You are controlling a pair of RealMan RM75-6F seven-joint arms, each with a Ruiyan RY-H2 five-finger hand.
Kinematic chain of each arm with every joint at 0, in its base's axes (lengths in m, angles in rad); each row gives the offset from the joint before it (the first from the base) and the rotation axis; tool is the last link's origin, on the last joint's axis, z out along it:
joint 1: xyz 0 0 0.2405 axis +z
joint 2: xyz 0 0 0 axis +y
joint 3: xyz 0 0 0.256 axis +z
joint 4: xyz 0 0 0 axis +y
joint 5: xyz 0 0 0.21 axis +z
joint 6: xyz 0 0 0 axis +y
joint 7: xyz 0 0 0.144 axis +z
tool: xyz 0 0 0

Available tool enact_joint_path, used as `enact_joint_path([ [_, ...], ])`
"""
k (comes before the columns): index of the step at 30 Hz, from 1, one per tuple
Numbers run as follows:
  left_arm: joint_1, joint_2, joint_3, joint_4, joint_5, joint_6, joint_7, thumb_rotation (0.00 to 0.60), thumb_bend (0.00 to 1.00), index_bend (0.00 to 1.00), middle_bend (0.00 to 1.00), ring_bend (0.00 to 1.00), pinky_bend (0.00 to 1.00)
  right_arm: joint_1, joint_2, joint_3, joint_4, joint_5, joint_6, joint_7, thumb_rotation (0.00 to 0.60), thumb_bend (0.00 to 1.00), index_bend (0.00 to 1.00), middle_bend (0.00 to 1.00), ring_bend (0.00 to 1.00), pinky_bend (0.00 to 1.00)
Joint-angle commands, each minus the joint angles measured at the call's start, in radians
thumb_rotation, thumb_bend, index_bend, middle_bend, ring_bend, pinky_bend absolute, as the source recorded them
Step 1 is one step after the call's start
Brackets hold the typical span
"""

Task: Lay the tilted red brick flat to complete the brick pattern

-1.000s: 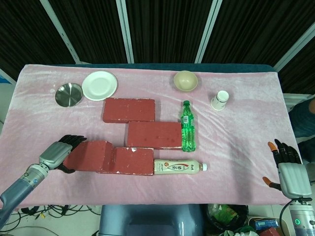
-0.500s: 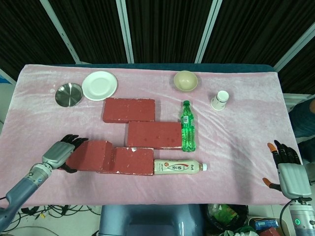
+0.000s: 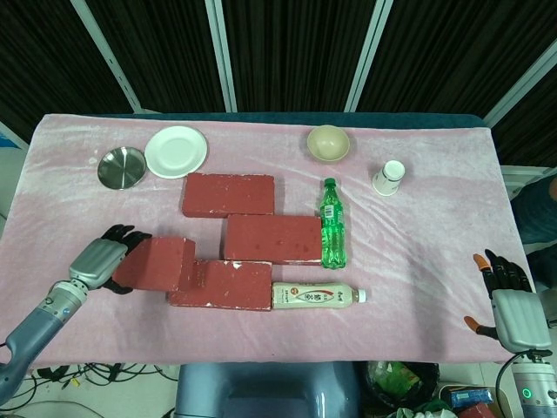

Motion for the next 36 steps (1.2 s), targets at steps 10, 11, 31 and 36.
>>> enact_joint_path([
  [10,-0.202,0.182,-0.127,-0.101,-0.226,-0.237,0.073,0.600,0.24,0.24,0.27,0.00,0.00,0.000,-0.002,-0.001,-0.002,0.000,0.002,-0.007,0.600,0.04,0.00,0.00,0.00,0.08],
  [11,-0.228,0.185,-0.128,-0.098,-0.255,-0.263,0.099,0.600,0.24,0.24,0.27,0.00,0.00,0.000,-0.002,-0.001,-0.001,0.000,0.002,-0.009,0.600,0.04,0.00,0.00,0.00,0.08],
  [31,-0.524,0.017,0.080,-0.052,-0.811,-0.200,0.572,0.600,0.24,0.26,0.28,0.00,0.00,0.000,-0.003,0.002,0.000,0.007,0.002,-0.008,0.600,0.04,0.00,0.00,0.00,0.08],
  [36,-0.556,-0.022,0.107,-0.048,-0.893,-0.159,0.621,0.600,0.24,0.26,0.29,0.00,0.00,0.000,-0.003,0.002,0.000,0.007,0.002,-0.005,0.600,0.04,0.00,0.00,0.00,0.08],
])
